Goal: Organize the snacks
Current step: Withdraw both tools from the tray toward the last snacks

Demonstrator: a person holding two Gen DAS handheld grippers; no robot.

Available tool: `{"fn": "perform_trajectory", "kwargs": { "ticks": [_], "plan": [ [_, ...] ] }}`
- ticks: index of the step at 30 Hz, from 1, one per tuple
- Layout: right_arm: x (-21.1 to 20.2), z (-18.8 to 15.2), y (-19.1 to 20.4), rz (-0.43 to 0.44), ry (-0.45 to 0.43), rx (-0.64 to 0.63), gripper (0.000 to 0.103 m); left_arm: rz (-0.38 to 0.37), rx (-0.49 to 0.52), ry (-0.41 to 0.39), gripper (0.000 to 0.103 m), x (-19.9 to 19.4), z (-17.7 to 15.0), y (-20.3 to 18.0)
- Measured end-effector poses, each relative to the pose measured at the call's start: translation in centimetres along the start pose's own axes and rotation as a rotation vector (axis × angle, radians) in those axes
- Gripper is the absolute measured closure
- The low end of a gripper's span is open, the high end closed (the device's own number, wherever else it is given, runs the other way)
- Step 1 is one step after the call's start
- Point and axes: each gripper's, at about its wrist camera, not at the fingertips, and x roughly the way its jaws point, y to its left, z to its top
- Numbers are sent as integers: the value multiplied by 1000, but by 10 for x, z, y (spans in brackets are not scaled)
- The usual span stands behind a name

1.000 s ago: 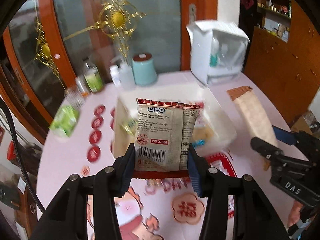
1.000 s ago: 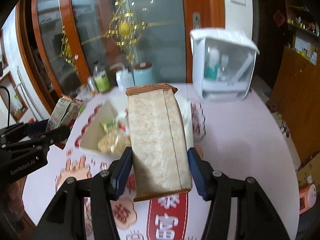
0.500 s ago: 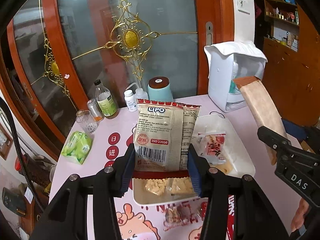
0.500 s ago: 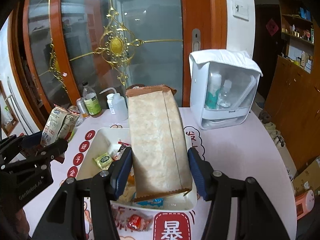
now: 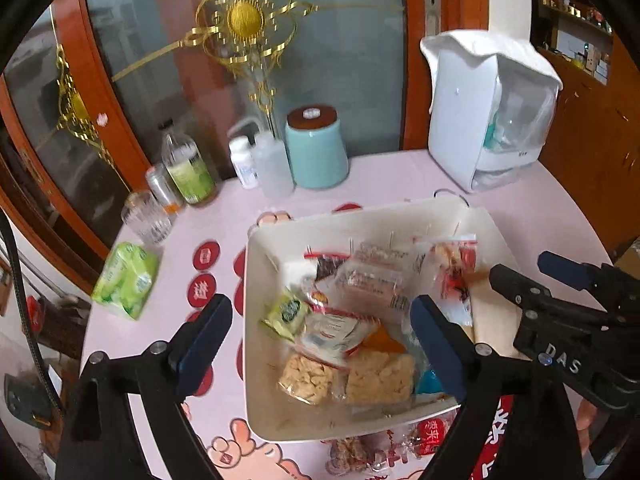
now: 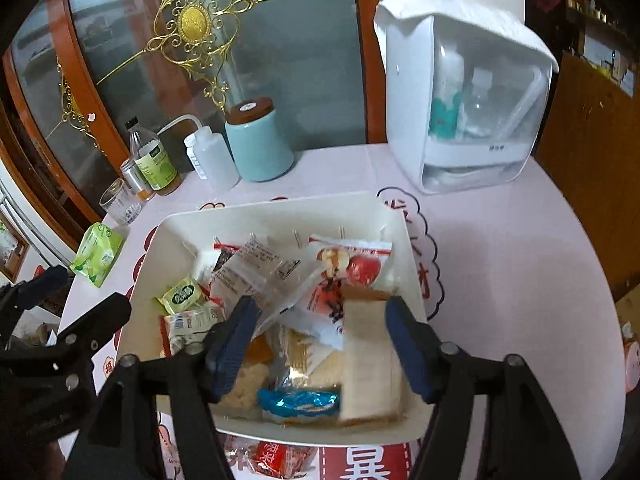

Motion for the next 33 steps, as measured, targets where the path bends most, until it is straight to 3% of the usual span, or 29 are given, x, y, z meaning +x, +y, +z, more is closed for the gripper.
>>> {"fn": "perform_trajectory", "kwargs": {
  "ticks": [13, 24, 33],
  "plan": [
    [-20, -21, 6, 25, -16, -6, 35, -28, -78, 45, 12, 1, -15, 15],
    [-67, -41, 6, 49, -78, -13, 35, -58, -113, 29, 12, -38, -31, 16],
    [-97, -72, 6, 55, -98, -47, 35, -109, -138, 24, 12, -74, -67, 10]
  ]
}}
